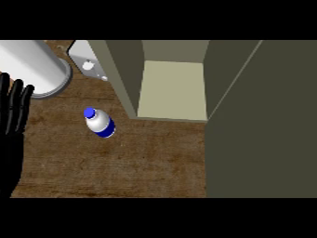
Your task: Pick up the bottled water, place it into the cabinet and close the cabinet
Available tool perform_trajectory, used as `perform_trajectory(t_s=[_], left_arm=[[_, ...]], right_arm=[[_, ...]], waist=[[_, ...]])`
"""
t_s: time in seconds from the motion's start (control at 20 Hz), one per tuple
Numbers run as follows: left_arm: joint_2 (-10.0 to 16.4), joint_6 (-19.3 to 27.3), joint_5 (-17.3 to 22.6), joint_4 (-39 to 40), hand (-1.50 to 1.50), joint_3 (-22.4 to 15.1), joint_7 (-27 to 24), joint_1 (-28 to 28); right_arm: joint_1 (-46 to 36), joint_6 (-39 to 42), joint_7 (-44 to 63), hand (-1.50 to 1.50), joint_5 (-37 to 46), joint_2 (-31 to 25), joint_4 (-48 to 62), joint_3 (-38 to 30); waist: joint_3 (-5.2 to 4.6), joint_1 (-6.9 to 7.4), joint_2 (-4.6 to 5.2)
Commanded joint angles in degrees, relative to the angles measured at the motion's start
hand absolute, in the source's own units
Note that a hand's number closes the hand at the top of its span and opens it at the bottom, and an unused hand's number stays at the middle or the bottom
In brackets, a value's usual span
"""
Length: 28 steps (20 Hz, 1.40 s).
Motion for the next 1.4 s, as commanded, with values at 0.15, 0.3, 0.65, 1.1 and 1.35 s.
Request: perform_trajectory(t_s=[0.15,0.3,0.65,1.1,1.35], left_arm=[[1.5,-9.4,6.0,-0.4,-1.50,-6.7,-1.2,-1.8],[-2.1,-10.8,15.7,7.8,-1.50,-8.5,6.9,3.7],[1.7,-14.4,29.1,8.1,-1.50,-3.4,15.9,4.4],[6.9,-23.4,36.0,6.6,-1.50,4.8,15.2,10.3],[7.3,-21.2,37.0,8.4,-1.50,6.9,18.8,5.8]], right_arm=[[3.8,2.2,-1.3,-1.50,0.4,-0.2,-4.1,2.4],[6.4,1.9,3.8,-1.50,-9.1,6.2,-0.4,5.6],[14.0,2.8,13.6,-1.50,-17.9,4.2,-9.9,4.5],[28.3,9.9,3.6,-1.50,-17.2,6.5,-11.0,7.8],[20.5,8.9,5.4,-1.50,-18.0,5.9,-6.8,4.8]], waist=[[-0.08,-3.98,-0.77],[0.00,-4.18,0.76],[-0.09,-3.67,-0.69],[-0.07,-3.35,-0.70],[-0.06,-3.22,-0.58]])
